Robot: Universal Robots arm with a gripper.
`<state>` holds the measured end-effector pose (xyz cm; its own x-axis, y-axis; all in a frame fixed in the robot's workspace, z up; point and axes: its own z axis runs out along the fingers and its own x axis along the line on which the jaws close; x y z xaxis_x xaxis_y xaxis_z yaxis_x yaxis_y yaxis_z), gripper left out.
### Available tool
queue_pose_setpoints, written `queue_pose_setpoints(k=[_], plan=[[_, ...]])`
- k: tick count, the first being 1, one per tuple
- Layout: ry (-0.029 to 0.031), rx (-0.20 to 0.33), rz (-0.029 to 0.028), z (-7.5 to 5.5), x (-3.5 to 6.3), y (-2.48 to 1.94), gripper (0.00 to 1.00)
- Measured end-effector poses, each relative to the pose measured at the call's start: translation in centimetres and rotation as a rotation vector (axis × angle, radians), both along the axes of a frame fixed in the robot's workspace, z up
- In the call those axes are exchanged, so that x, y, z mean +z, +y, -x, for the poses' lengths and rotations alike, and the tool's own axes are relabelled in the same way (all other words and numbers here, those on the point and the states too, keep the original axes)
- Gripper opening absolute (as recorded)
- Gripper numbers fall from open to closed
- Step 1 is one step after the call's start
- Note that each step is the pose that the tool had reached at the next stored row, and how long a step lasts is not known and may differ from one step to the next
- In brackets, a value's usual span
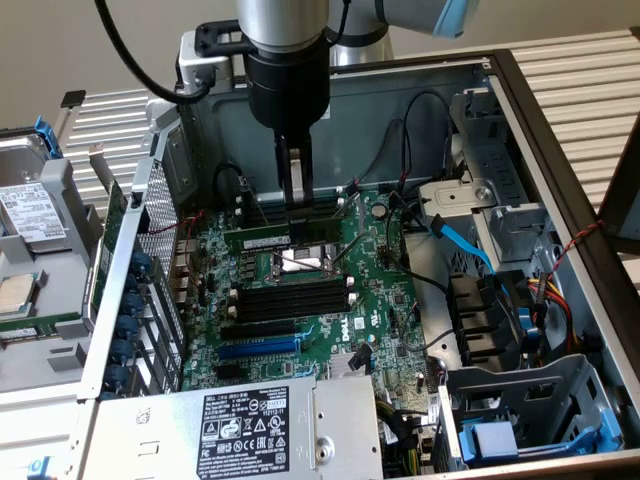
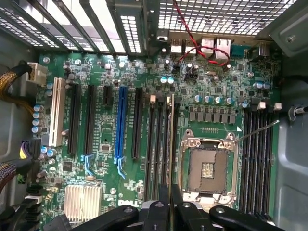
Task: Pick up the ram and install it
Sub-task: 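Insert the ram into the slot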
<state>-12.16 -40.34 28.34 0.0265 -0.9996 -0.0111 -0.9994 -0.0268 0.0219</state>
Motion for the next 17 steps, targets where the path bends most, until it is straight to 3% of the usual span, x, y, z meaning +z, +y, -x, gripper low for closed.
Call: queue_pose_setpoints(k=[5,11,17], plan=[[-0.0113,-0.007,0.0026,0.00,-0.37,-0.10,0.13],[-0.0125,-0.015,0.0101,0.01,-0.75,-0.24,0.13],[-0.0167,-0.017,0.0112,0.00,-0.87,-0.25,0.13]])
